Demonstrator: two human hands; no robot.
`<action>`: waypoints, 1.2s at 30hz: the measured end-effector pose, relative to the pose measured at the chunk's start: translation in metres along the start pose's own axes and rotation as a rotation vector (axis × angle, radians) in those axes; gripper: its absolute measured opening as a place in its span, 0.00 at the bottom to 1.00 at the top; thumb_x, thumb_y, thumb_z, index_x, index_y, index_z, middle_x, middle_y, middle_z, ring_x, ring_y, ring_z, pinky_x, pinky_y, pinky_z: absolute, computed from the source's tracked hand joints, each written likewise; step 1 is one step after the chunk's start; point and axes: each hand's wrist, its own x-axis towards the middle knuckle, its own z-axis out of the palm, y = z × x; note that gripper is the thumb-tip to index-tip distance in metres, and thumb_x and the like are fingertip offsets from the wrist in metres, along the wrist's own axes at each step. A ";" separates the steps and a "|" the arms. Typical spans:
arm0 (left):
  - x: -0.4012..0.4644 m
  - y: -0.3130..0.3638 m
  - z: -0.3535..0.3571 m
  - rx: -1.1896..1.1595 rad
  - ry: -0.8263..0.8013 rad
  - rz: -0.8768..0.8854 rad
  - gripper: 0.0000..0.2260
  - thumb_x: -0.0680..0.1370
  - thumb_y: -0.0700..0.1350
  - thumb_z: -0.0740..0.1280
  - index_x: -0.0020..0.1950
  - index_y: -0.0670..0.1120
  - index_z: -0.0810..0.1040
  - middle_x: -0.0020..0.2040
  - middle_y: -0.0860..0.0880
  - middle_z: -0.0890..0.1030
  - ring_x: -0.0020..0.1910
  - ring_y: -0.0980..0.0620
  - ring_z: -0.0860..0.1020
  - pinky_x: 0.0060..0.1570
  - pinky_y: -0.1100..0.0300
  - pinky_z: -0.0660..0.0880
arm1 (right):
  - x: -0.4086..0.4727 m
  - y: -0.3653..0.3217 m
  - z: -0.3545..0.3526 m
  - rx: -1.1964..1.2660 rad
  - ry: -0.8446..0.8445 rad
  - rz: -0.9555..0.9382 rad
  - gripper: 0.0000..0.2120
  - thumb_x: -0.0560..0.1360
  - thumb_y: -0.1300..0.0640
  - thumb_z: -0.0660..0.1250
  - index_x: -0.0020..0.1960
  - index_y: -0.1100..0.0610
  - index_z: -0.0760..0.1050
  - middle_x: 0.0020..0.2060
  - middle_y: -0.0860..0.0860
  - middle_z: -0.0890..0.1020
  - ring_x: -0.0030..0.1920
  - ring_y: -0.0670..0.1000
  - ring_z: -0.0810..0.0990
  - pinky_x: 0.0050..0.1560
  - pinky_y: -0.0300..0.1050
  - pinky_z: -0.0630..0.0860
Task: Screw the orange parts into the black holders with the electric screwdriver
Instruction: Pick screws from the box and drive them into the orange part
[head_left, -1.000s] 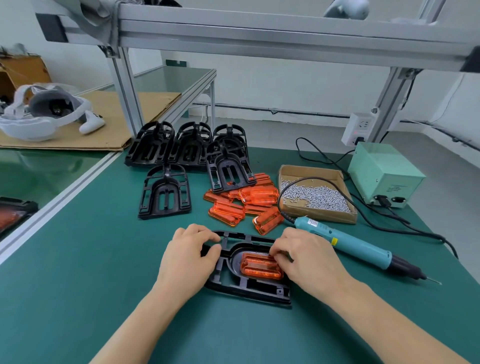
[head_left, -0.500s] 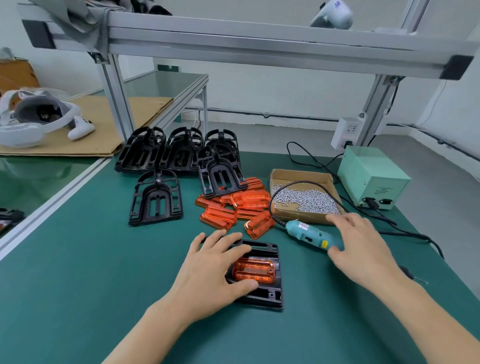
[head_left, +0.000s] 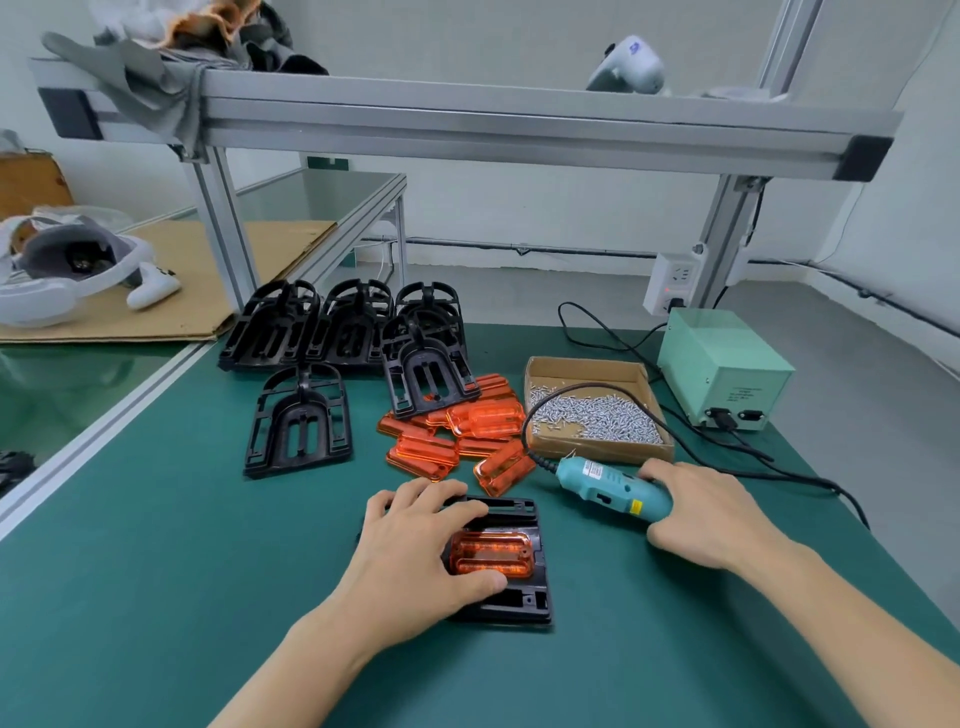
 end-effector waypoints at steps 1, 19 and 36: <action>0.001 0.000 0.000 -0.018 0.004 0.001 0.28 0.71 0.69 0.62 0.69 0.63 0.66 0.71 0.65 0.61 0.71 0.60 0.54 0.71 0.55 0.47 | -0.001 0.002 0.000 0.040 0.036 -0.009 0.20 0.65 0.55 0.67 0.55 0.44 0.70 0.43 0.46 0.75 0.44 0.51 0.74 0.37 0.44 0.67; 0.178 0.079 0.007 -0.232 -0.038 0.039 0.10 0.78 0.40 0.63 0.54 0.48 0.83 0.55 0.50 0.83 0.51 0.52 0.80 0.63 0.51 0.71 | -0.001 0.013 -0.055 1.823 0.387 -0.114 0.11 0.67 0.68 0.68 0.38 0.52 0.75 0.32 0.51 0.75 0.28 0.49 0.73 0.29 0.40 0.73; 0.209 0.078 0.029 -0.266 -0.172 -0.032 0.06 0.74 0.37 0.69 0.44 0.46 0.85 0.48 0.48 0.84 0.44 0.52 0.79 0.52 0.54 0.79 | 0.004 0.003 -0.046 1.794 0.463 -0.146 0.08 0.64 0.64 0.69 0.39 0.54 0.74 0.27 0.49 0.72 0.25 0.48 0.69 0.29 0.40 0.71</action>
